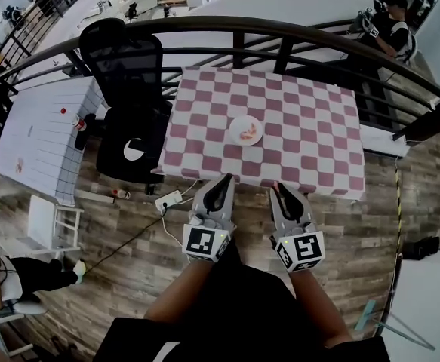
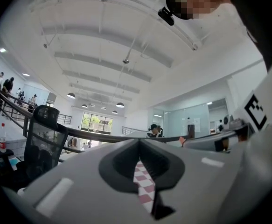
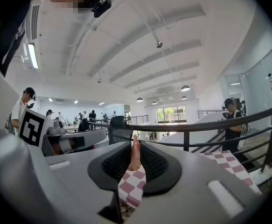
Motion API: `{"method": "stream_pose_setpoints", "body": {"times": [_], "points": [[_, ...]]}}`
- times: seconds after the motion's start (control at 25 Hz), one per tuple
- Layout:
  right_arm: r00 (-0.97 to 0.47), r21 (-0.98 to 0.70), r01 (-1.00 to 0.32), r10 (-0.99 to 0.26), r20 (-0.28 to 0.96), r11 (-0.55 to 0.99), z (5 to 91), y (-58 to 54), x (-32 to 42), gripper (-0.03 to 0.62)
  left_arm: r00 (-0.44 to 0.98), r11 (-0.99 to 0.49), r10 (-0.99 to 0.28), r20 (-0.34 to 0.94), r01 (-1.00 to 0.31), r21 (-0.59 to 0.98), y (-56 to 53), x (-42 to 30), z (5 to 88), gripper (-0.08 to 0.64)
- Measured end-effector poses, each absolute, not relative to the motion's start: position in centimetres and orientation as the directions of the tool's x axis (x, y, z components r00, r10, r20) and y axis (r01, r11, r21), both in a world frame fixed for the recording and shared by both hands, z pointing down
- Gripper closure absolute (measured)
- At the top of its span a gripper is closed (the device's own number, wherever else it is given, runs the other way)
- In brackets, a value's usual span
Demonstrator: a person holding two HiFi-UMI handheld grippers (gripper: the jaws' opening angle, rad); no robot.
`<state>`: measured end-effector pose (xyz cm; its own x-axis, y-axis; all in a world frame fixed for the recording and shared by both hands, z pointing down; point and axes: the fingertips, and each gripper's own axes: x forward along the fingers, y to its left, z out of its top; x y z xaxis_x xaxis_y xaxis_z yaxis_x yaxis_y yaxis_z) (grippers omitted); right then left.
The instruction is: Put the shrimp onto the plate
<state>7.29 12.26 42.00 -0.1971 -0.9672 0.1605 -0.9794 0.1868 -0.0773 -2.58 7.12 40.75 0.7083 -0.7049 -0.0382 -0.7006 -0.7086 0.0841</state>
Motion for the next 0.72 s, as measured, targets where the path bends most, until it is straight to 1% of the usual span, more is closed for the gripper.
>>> {"method": "stream_pose_setpoints", "body": {"times": [0.28, 0.56, 0.72], "points": [[-0.174, -0.078, -0.984, -0.966, 0.191, 0.161, 42.2, 5.8, 7.3, 0.535, 0.746, -0.742, -0.666, -0.013, -0.661, 0.114, 2.2, -1.5, 40.8, 0.552], [-0.157, -0.065, -0.987, -0.967, 0.202, 0.147, 41.9, 0.0, 6.5, 0.535, 0.755, -0.75, -0.655, -0.01, -0.649, 0.13, -2.9, -2.6, 40.9, 0.552], [-0.148, -0.045, -0.989, -0.966, 0.214, 0.141, 42.5, -2.7, 5.7, 0.535, 0.757, -0.745, -0.654, -0.005, -0.643, 0.175, -5.4, -3.6, 41.9, 0.552]]}}
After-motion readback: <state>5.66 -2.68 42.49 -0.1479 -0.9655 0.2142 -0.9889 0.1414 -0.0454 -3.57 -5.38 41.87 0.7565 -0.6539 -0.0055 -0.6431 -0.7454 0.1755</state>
